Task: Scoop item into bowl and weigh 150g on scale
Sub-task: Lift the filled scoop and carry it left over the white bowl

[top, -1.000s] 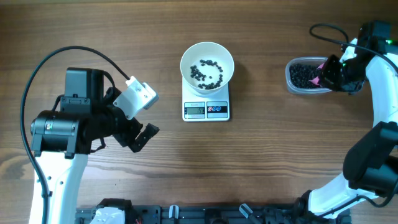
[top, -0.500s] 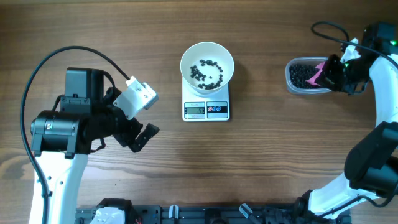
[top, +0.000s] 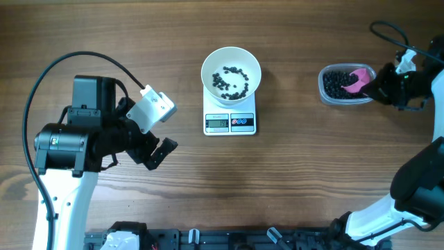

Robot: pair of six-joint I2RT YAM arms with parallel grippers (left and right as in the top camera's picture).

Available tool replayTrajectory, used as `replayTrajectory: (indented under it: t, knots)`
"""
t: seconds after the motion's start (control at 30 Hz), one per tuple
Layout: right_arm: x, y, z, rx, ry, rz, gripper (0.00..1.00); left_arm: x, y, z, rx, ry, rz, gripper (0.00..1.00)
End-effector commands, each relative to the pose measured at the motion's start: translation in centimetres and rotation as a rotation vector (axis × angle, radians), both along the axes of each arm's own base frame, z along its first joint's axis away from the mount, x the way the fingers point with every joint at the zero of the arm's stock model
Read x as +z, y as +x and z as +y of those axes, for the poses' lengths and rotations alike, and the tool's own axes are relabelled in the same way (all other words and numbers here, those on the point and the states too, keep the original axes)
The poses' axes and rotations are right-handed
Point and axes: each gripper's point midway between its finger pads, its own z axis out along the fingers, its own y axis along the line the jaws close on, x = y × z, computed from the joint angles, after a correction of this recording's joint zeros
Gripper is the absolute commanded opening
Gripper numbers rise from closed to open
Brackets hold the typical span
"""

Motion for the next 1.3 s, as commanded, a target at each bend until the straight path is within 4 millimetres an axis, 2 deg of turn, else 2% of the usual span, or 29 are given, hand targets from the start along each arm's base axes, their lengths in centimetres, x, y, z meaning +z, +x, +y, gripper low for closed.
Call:
replayTrajectory:
  t: [0.0,0.23,0.63,0.8,1.27]
  knots:
    - [1.0,-0.3,0.4,0.043,0.040,-0.053,0.04,0.5,-0.1,-0.2,0.001,-0.023,-0.012,1.00]
    - [1.4,-1.2,0.8,0.092,0.081,-0.065,0.04,0.5,-0.1,-0.2,0.001,-0.023,-0.012,1.00]
    - [2.6,-1.2,0.2,0.086,0.161,-0.141,0.04,0.5,-0.1,-0.2,0.001,-0.023,-0.012,1.00]
    - [3.7,-0.9,0.3,0.074,0.229,-0.202,0.04,0.5,-0.1,-0.2,0.001,-0.023,-0.012,1.00]
    - [8.1,0.8,2.8,0.091,0.478,-0.393,0.04,0.5,-0.1,-0.2,0.001,-0.023,-0.012,1.00]
